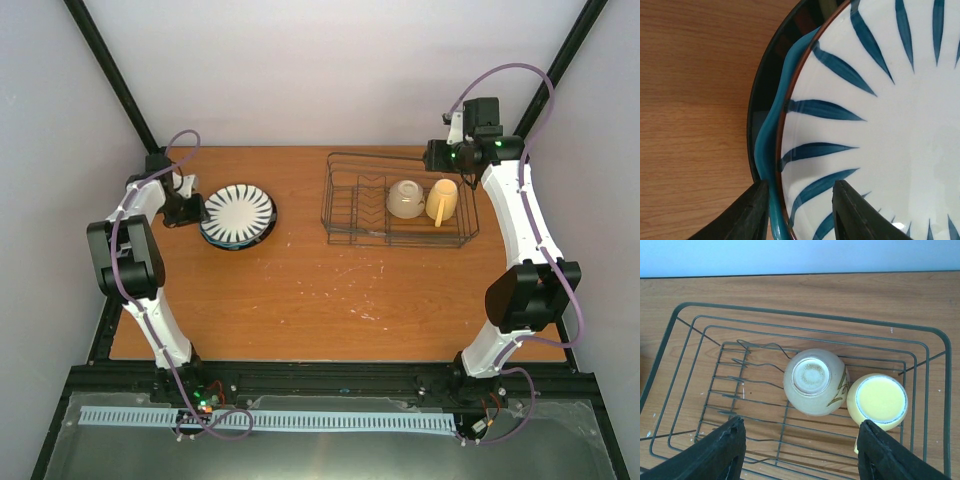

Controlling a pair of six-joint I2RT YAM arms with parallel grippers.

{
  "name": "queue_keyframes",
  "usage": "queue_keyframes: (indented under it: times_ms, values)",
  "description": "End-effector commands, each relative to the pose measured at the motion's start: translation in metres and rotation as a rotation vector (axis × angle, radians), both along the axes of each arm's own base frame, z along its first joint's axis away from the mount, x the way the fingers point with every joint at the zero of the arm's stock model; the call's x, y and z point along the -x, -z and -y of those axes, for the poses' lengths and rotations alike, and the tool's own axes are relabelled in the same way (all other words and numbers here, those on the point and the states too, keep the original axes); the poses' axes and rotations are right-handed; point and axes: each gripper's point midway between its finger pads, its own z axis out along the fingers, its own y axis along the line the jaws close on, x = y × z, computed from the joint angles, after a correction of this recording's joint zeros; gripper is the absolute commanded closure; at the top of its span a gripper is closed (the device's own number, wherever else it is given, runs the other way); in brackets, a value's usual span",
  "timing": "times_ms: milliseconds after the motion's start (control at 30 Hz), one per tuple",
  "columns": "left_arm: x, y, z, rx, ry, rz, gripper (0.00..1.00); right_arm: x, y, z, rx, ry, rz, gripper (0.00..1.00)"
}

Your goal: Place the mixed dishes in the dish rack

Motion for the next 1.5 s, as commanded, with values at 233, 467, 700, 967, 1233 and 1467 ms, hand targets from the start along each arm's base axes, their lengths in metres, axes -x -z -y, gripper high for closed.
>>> queue_keyframes:
  times_ms: [233,467,700,967,1233,1467]
  values:
    - [0.005,0.02,0.014,0.077,0.039,-0.033,0.72,0.007,-0.013,-0.003,0.01,-0.016,0.018,0.4]
    - [0.004,0.021,0.013,0.072,0.052,-0.041,0.93,0.006,-0.013,-0.004,0.007,-0.021,0.017,0.4]
    - [-0.002,0.002,0.008,0.04,0.06,-0.008,0.99,0.002,-0.02,-0.026,0.023,-0.07,0.031,0.44]
    - [-0.013,-0.04,0.0,-0.024,0.068,0.075,0.99,0.002,-0.043,-0.102,-0.07,-0.256,0.105,0.44]
    - [-0.015,-0.065,0.004,-0.026,0.098,0.175,0.99,0.051,-0.031,-0.242,-0.401,-0.777,-0.018,0.43]
    - [-0.014,-0.067,0.017,0.004,0.161,0.284,0.99,0.068,0.016,-0.313,-0.573,-0.948,-0.224,0.41]
